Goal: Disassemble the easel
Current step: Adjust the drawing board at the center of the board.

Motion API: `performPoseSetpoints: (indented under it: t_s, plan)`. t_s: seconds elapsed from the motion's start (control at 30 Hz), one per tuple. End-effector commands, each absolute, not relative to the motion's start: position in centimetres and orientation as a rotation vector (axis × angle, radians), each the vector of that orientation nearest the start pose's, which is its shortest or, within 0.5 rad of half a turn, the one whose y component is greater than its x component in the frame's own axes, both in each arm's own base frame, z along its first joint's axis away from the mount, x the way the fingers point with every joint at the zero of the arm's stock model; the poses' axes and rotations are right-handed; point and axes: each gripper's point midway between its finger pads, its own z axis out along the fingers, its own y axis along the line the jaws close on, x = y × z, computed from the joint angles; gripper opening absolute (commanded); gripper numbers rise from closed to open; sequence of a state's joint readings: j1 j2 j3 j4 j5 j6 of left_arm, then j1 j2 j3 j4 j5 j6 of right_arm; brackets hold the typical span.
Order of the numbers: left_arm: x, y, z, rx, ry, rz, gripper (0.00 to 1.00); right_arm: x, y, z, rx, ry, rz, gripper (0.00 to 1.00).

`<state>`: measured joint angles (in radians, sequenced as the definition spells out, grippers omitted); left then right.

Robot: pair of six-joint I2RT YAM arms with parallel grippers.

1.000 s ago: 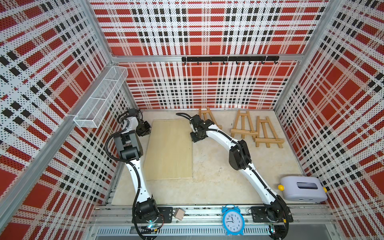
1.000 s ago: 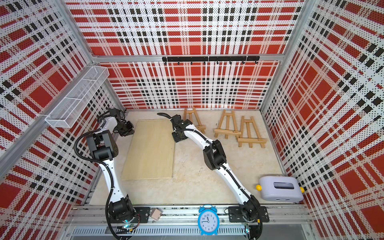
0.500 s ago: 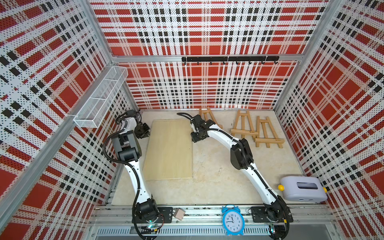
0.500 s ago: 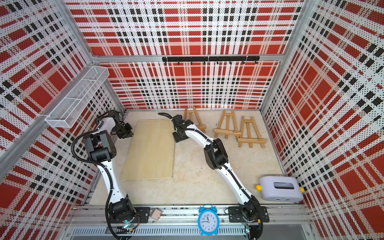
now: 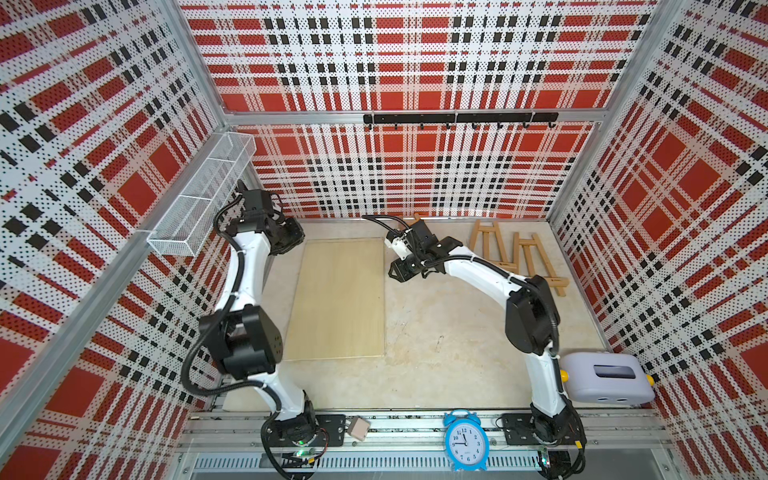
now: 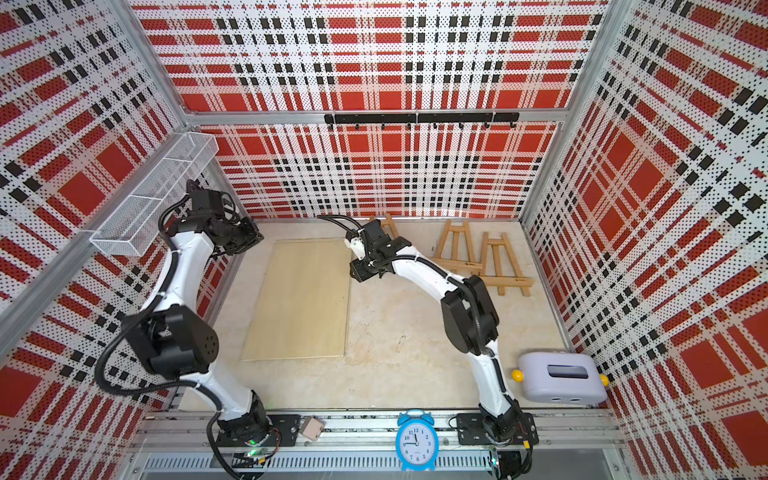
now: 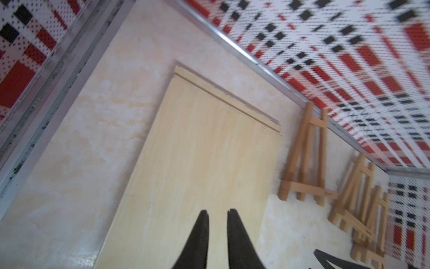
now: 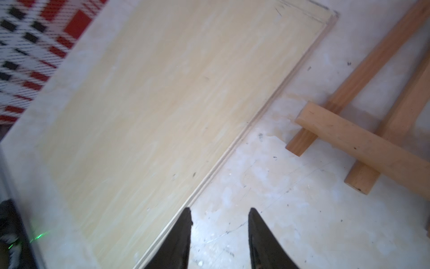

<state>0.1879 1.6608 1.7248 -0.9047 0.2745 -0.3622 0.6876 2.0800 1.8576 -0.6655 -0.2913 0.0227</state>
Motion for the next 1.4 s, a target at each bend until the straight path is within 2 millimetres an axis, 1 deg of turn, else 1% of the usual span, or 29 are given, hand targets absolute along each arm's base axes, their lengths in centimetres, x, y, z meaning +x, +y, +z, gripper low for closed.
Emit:
performPoseSetpoints:
  t_s: [0.0, 0.07, 0.13, 0.23, 0.27, 0.33, 0.37, 0.43, 0.5, 0.57, 0.67, 0.73, 0.87, 1.03, 1.13, 1.23, 1.37]
  plan:
    - [41.2, 1.3, 33.4, -0.459, 2.212, -0.417, 0.23, 34.6, 39.6, 19.1, -1.202, 2.243, 0.83, 0.44]
    - [38.5, -0.8, 36.6, -0.412, 2.139, -0.438, 0.24, 31.5, 39.5, 18.8, -1.34, 2.247, 0.823, 0.44]
    - [35.4, -1.9, 39.1, -0.409, 2.082, -0.435, 0.27, 28.6, 39.5, 18.2, -1.461, 2.226, 0.799, 0.43]
    - [31.7, -2.4, 41.7, -0.437, 1.986, -0.482, 0.31, 25.3, 40.1, 17.6, -1.525, 2.175, 0.813, 0.44]
    - [30.8, -2.4, 42.6, -0.431, 1.962, -0.494, 0.32, 24.3, 40.1, 17.3, -1.553, 2.182, 0.794, 0.44]
    - [29.1, -2.5, 44.4, -0.418, 1.923, -0.497, 0.33, 22.6, 39.9, 16.6, -1.636, 2.188, 0.712, 0.45]
    - [28.6, -2.5, 45.1, -0.41, 1.909, -0.501, 0.33, 21.9, 39.9, 16.1, -1.673, 2.178, 0.66, 0.45]
    - [28.2, -3.2, 46.3, -0.373, 1.885, -0.538, 0.33, 20.6, 40.1, 14.9, -1.74, 2.15, 0.573, 0.46]
    - [27.9, -3.9, 47.1, -0.327, 1.875, -0.567, 0.33, 19.4, 40.8, 14.1, -1.789, 2.118, 0.527, 0.46]
    - [27.5, -4.4, 47.7, -0.289, 1.865, -0.59, 0.33, 18.2, 42.1, 13.5, -1.834, 2.076, 0.483, 0.46]
    - [26.5, -4.6, 48.4, -0.26, 1.843, -0.591, 0.36, 16.4, 44.1, 12.6, -1.907, 1.997, 0.433, 0.46]
    - [26.0, -4.5, 49.1, -0.245, 1.822, -0.591, 0.37, 15.5, 45.4, 12.6, -1.931, 1.974, 0.441, 0.47]
    - [25.1, -4.3, 50.0, -0.235, 1.826, -0.598, 0.37, 13.9, 46.8, 12.9, -1.976, 1.943, 0.464, 0.48]
    - [24.4, -4.1, 50.3, -0.261, 1.816, -0.668, 0.37, 13.4, 47.2, 11.8, -2.048, 1.933, 0.435, 0.48]
    - [24.2, -3.7, 50.2, -0.277, 1.8, -0.665, 0.38, 13.7, 47.1, 10.9, -2.08, 1.933, 0.392, 0.48]
    - [24.4, -3.6, 50.3, -0.271, 1.804, -0.685, 0.38, 13.7, 47.1, 10.4, -2.088, 1.941, 0.386, 0.48]
    - [24.5, -3.6, 50.2, -0.271, 1.808, -0.697, 0.38, 13.9, 47.6, 10.1, -2.075, 1.943, 0.388, 0.49]
